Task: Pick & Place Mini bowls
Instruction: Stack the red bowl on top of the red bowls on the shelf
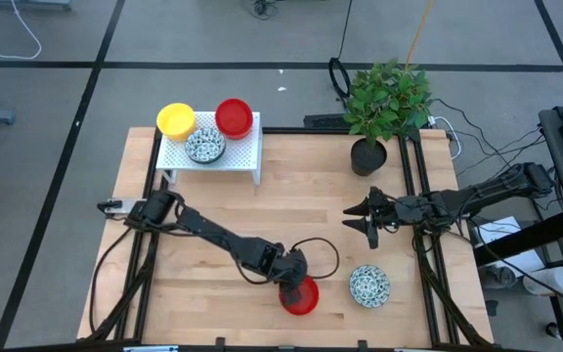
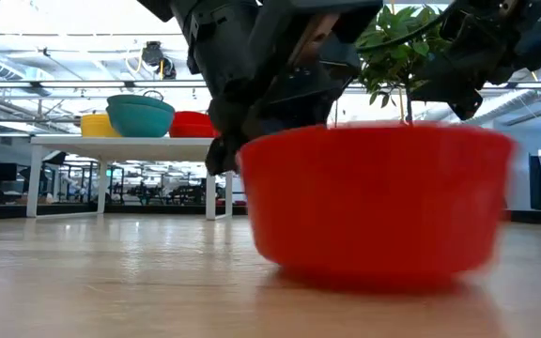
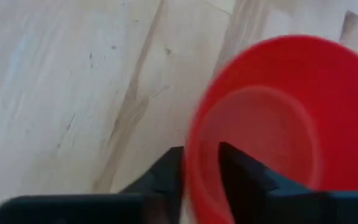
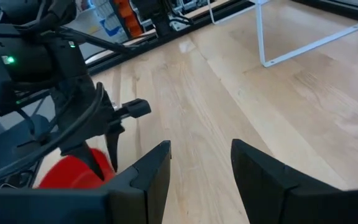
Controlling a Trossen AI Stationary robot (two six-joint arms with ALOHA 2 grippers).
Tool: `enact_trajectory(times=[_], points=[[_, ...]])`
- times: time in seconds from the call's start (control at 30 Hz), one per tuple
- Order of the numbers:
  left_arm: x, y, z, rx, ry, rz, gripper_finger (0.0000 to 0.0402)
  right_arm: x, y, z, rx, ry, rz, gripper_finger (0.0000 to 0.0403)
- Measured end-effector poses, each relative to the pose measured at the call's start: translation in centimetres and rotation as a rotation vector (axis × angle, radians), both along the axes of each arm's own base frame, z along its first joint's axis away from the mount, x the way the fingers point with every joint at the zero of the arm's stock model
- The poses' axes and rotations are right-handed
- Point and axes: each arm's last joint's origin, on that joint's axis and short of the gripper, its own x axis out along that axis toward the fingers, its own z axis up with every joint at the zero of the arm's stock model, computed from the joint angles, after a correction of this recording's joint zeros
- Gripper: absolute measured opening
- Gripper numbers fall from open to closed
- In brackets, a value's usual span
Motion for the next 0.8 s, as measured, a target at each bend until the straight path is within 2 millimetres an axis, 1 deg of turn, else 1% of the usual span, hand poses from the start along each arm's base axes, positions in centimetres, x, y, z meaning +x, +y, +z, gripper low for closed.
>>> enact_trajectory(times=[0.1, 0.13, 0.17, 0.27, 0.37, 0.43, 0.53, 0.6, 0.7, 0.8], points=[[0.2, 0.1, 0.1, -0.023, -0.010, -0.046, 0.0032, 0.0, 0.0, -0.1, -0.001, 0.004, 0.000, 0.0155], [0.2, 0.2, 0.1, -0.034, -0.005, -0.050, 0.0017, 0.0, 0.0, 0.0, -0.001, 0.002, 0.000, 0.0155], [0.2, 0.3, 0.1, -0.052, 0.001, -0.041, 0.0011, 0.0, 0.0, 0.0, 0.000, 0.001, 0.000, 0.0155], [0.2, 0.6, 0.6, -0.070, -0.003, -0.050, 0.0017, 0.0, 0.0, 0.0, 0.000, 0.001, -0.001, 0.0155], [0.3, 1.3, 2.2, -0.069, -0.046, -0.055, 0.0013, 0.0, 0.0, 0.0, 0.000, -0.001, -0.001, 0.0155], [0.3, 2.3, 3.3, -0.067, -0.064, -0.042, 0.0007, 0.0, 0.0, 0.0, 0.001, -0.003, -0.002, 0.0155], [0.1, 4.5, 5.5, -0.046, -0.093, -0.017, 0.0011, 0.0, 0.0, 0.0, 0.002, -0.007, -0.001, 0.0155], [-0.1, 6.3, 7.4, -0.006, -0.145, 0.009, 0.0018, 0.0, 0.0, 0.1, 0.003, -0.010, -0.001, 0.0155], [-0.9, 9.5, 10.2, 0.082, -0.193, 0.054, 0.0020, 0.0, 0.0, 0.2, 0.003, -0.019, -0.002, 0.0155], [-2.5, 13.4, 13.0, 0.179, -0.195, 0.128, 0.0010, 0.1, 0.0, 0.3, 0.006, -0.037, -0.003, 0.0155]])
